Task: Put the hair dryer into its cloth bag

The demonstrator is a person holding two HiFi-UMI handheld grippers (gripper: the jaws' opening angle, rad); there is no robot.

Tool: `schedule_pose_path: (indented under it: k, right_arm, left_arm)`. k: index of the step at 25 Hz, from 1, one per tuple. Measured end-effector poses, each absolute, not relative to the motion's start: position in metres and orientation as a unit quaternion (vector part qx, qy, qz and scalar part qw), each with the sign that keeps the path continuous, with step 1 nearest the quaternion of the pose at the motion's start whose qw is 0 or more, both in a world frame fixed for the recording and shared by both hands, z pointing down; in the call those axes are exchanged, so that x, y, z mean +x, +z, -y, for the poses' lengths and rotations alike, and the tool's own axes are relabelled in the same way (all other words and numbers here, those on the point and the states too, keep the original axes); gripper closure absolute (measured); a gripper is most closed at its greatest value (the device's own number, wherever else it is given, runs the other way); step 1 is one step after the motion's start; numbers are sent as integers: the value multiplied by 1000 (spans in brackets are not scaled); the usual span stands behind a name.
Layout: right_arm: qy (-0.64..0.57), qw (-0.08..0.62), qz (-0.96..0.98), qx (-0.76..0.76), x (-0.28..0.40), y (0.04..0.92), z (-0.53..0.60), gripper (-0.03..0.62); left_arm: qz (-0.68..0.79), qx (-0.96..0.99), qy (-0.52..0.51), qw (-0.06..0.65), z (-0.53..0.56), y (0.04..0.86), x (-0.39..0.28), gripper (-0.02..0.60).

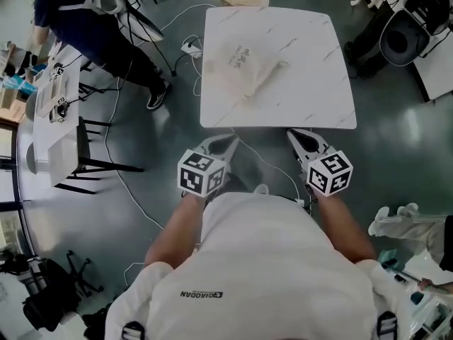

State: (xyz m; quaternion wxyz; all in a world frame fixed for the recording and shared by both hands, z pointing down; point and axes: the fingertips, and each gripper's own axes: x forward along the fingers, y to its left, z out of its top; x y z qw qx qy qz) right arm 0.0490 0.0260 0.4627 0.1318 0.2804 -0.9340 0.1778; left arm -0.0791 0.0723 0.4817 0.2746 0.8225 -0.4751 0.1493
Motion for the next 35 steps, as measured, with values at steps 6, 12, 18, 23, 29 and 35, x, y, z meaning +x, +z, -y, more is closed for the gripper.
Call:
schedule_pose_path:
  k: [6,12,18,23,29,35]
  right_arm:
    - [165,128,936,284,31,454,-31,572]
    - [173,119,927,310,-2,451,-31,572]
    - [178,108,919,334,-35,451,-32,572]
    - [184,121,912,345,-44,453,-42,572]
    - [190,123,905,359,-50,455,-45,572]
    - [193,119,903,365,-52,456,-48,572]
  left_arm:
    - [468,830,149,265,-64,475,-93,554]
    - [437,851,160,242,-64,458,-122,554]
    - [420,857,174,242,-63,465,-158,554]
    - [408,866,168,236,-63,459,-167,554]
    - [399,868,170,240,-69,464,-175,554]
    - [393,871,173,238,-66,462,-175,554]
